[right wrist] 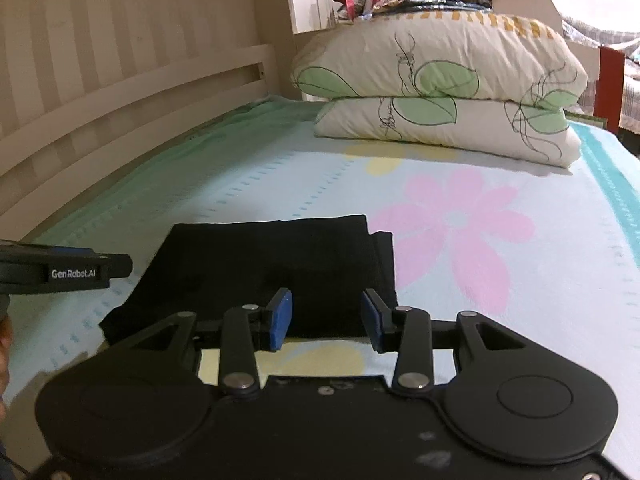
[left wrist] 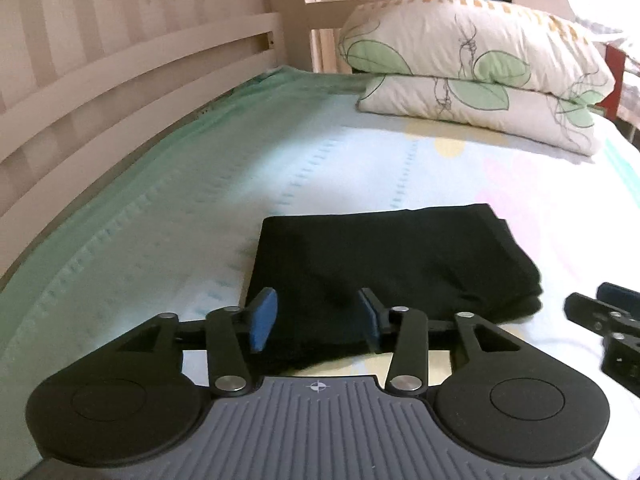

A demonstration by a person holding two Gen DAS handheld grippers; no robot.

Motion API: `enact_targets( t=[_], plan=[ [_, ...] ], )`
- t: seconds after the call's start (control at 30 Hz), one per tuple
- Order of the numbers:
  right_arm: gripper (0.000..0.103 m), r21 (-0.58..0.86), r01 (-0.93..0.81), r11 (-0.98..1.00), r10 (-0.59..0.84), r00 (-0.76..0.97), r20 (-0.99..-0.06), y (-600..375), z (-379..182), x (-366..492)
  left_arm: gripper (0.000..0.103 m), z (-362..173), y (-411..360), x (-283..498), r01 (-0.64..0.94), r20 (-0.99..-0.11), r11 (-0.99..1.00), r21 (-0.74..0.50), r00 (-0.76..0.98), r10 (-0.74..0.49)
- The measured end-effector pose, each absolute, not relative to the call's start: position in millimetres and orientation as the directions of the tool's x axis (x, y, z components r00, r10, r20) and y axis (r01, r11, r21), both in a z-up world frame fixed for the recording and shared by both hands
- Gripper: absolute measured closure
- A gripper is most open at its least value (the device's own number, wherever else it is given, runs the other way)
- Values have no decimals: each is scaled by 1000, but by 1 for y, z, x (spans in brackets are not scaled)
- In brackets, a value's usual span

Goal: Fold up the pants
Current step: 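Open the right gripper and withdraw both grippers from the bundle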

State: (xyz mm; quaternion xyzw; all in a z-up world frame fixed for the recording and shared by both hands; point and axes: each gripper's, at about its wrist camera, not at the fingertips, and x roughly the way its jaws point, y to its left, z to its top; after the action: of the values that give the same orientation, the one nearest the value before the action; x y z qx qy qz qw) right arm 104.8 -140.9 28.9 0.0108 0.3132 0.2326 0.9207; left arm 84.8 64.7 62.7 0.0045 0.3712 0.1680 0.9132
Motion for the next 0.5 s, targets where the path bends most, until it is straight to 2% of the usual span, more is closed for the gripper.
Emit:
enact_targets(
  t=[0.5],
  plan=[
    [61,167,-374,912,396,705,-588,-130,36,99,59,42,74,88,-324,-772,945,39,591,235]
  ],
)
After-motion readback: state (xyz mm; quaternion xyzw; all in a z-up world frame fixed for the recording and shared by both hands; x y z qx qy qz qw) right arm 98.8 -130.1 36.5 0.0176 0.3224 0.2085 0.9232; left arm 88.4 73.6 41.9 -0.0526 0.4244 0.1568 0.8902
